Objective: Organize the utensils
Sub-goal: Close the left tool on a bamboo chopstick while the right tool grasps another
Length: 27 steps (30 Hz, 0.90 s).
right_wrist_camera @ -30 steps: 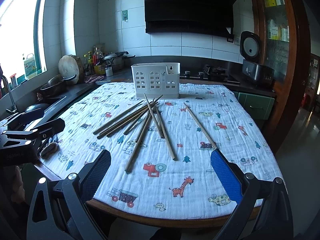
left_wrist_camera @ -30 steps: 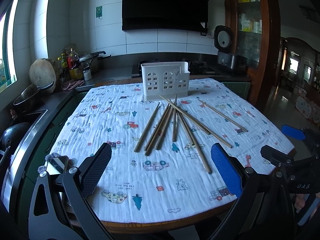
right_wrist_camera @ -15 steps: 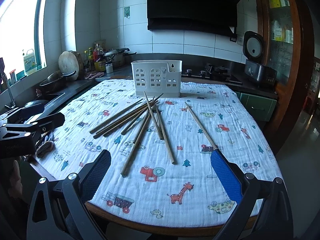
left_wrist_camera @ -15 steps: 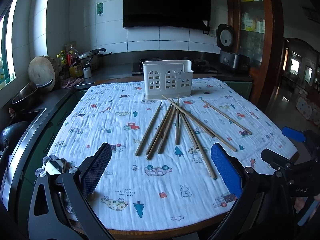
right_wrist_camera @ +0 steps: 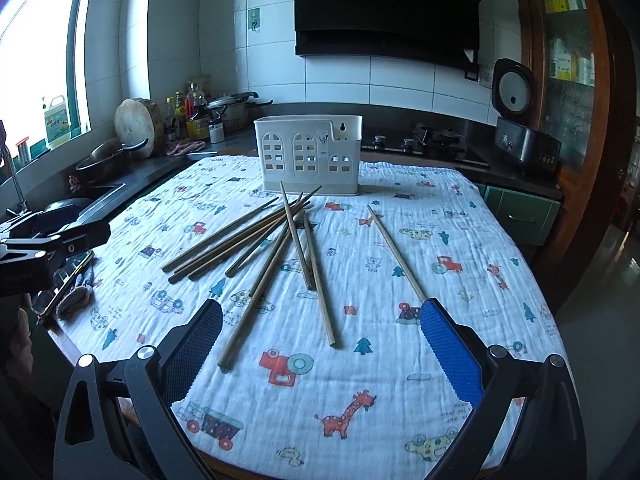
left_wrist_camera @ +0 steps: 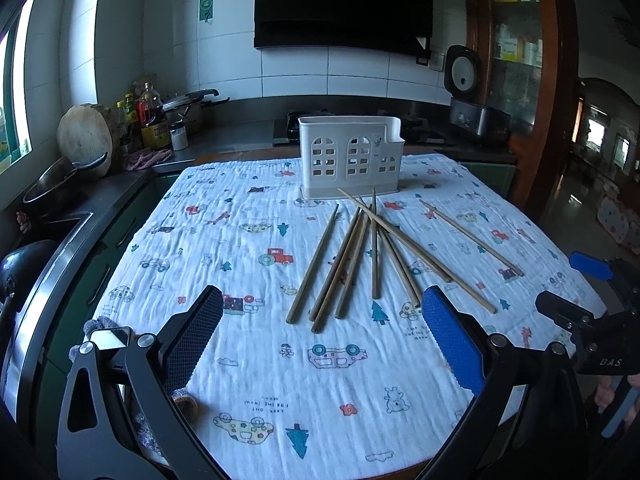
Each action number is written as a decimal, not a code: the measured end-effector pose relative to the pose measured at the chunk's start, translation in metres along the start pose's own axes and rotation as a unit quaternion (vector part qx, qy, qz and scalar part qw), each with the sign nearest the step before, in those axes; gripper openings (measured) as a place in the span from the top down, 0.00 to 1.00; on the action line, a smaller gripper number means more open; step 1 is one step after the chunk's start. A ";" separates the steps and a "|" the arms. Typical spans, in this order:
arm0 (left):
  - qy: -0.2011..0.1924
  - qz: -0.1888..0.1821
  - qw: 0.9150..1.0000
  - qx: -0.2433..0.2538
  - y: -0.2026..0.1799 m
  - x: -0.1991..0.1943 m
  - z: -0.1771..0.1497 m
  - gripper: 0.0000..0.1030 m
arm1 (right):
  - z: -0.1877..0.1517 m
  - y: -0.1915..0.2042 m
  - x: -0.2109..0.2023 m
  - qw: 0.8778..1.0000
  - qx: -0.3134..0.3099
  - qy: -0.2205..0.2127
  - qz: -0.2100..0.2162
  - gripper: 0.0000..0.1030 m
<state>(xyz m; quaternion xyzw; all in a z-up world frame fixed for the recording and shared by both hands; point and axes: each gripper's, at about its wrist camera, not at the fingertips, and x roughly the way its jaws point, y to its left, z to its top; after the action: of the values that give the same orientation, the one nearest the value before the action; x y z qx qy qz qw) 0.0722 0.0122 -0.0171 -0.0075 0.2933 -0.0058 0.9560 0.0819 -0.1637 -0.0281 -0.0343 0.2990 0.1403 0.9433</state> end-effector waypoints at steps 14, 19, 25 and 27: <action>0.019 0.007 1.000 -0.012 0.018 0.027 0.002 0.06 | 0.008 0.004 0.051 0.998 -0.010 0.041 0.041 0.36; 0.028 0.003 1.000 -0.014 0.027 0.036 0.001 0.06 | 0.019 0.013 0.072 0.996 -0.025 0.056 0.063 0.46; 0.033 0.002 0.999 -0.028 0.043 0.044 0.002 0.06 | 0.030 0.019 0.102 0.993 -0.037 0.075 0.078 0.60; 0.038 -0.004 0.999 -0.031 0.049 0.047 0.001 0.13 | 0.033 0.019 0.113 0.993 -0.038 0.081 0.081 0.65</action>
<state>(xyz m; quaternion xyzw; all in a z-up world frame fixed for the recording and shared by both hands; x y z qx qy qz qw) 0.1123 0.0604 -0.0434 -0.0379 0.3289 -0.0009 0.9436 0.1829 -0.1127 -0.0656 -0.0569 0.3707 0.2238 0.8996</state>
